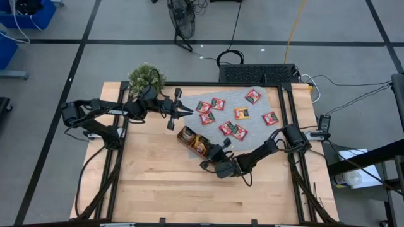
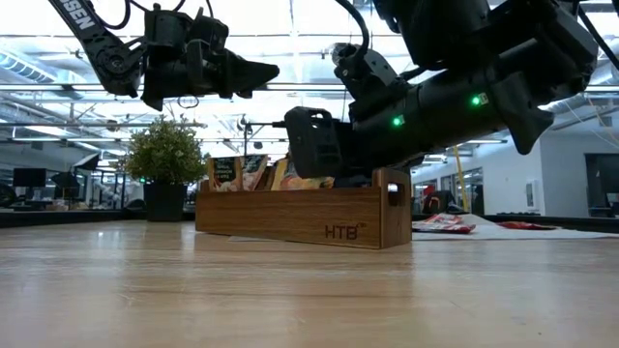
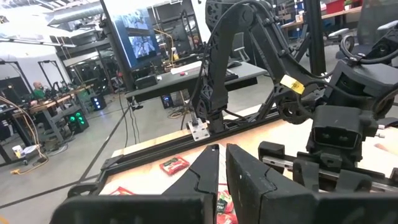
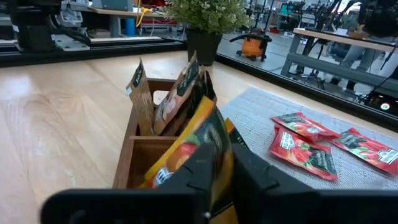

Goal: Pick & Place Tea
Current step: Put the yellow tea bag into the middle section of the wooden organizer

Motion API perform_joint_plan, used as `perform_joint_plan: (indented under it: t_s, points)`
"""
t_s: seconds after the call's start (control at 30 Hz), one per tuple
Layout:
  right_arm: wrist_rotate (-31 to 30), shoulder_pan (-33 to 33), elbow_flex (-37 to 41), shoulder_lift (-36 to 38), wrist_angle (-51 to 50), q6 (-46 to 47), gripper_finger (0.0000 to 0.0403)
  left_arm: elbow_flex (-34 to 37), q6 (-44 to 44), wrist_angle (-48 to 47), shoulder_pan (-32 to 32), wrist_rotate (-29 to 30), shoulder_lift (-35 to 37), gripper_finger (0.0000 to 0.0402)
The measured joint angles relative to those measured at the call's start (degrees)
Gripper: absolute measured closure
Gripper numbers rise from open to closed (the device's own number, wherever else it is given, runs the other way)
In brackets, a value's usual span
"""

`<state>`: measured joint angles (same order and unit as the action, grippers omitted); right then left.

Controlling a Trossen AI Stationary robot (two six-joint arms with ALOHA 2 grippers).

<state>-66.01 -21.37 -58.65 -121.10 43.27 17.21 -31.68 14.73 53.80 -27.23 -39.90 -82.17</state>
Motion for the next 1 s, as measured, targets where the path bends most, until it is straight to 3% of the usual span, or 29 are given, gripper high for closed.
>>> perform_joint_plan:
  t_s: [0.2,0.33,0.53,0.63,0.73,0.83,0.9,1.0]
  points:
    - [-0.1,0.0,0.0,0.0,0.0,-0.6,0.0296,0.0,0.0,0.0,0.0,0.0,0.0,0.0366]
    - [-2.6,-0.1,0.0,0.7,1.0,-7.1,0.0262,0.0,0.0,0.0,0.0,0.0,0.0,0.0366]
    - [-8.7,-2.0,0.0,5.7,2.2,-17.9,0.0246,0.0,0.0,0.0,0.0,0.0,0.0,0.0366]
    - [-8.9,-3.2,0.0,9.4,-0.5,-19.6,0.0247,0.0,0.0,0.0,0.0,0.0,0.0,0.0366]
    - [-7.4,-4.2,0.0,13.7,-7.9,-18.3,0.0252,0.0,0.0,0.0,0.0,0.0,0.0,0.0366]
    - [-6.1,-4.3,0.0,18.9,-21.9,-11.5,0.0256,0.0,0.0,0.0,0.0,0.0,0.0,0.0366]
    - [-2.5,-3.0,0.0,23.0,-34.6,-3.0,0.0257,0.0,0.0,0.0,0.0,0.0,0.0,0.0366]
    - [7.6,1.6,0.0,29.6,-54.9,13.8,0.0257,0.0,0.0,0.0,0.0,0.0,0.0,0.0366]
